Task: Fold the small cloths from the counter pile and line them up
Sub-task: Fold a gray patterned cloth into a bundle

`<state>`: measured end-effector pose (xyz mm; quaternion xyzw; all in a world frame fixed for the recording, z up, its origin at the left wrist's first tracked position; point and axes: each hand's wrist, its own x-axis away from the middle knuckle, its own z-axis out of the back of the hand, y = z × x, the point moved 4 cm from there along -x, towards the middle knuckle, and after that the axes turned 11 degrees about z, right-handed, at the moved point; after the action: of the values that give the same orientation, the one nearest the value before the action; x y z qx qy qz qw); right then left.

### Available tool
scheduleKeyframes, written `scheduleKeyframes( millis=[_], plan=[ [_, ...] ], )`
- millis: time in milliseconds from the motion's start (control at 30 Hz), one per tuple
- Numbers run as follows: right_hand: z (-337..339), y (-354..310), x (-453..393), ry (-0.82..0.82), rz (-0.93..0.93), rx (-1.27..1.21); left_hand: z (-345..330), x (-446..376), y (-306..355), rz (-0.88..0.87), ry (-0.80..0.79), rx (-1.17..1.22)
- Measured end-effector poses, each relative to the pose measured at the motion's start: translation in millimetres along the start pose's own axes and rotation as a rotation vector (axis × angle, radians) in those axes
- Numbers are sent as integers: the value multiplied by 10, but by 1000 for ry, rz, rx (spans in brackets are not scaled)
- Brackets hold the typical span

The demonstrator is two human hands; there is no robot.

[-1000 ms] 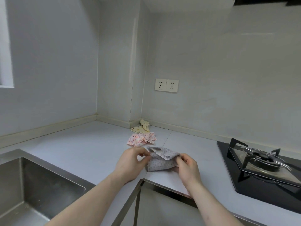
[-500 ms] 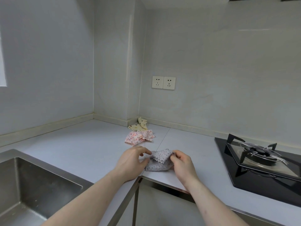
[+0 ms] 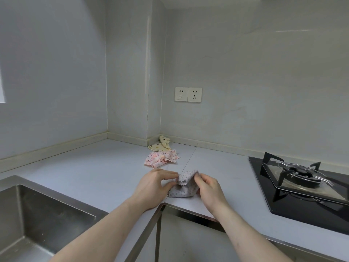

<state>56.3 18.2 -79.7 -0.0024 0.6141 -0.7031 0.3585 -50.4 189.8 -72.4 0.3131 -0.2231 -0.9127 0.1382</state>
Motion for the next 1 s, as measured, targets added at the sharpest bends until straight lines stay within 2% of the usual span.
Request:
scheduleKeyframes(
  millis=[167, 467, 533, 633, 700, 867, 1000],
  plan=[
    [24, -26, 16, 30, 30, 0, 17, 2, 24, 33, 77, 19],
    [-42, -73, 50, -54, 69, -29, -18, 19, 100, -11, 46, -45],
    [-3, -64, 43, 19, 77, 50, -13, 19, 96, 6, 70, -35],
    [101, -89, 64, 232, 112, 159, 31, 25, 102, 65, 104, 31],
    [126, -158, 111, 267, 183, 169, 56, 31, 117, 81, 120, 69],
    [-12, -297, 192, -13, 273, 208, 99, 68, 151, 93, 167, 75],
    [-62, -265, 190, -95, 234, 152, 138, 98, 234, 10, 191, 77]
  ],
)
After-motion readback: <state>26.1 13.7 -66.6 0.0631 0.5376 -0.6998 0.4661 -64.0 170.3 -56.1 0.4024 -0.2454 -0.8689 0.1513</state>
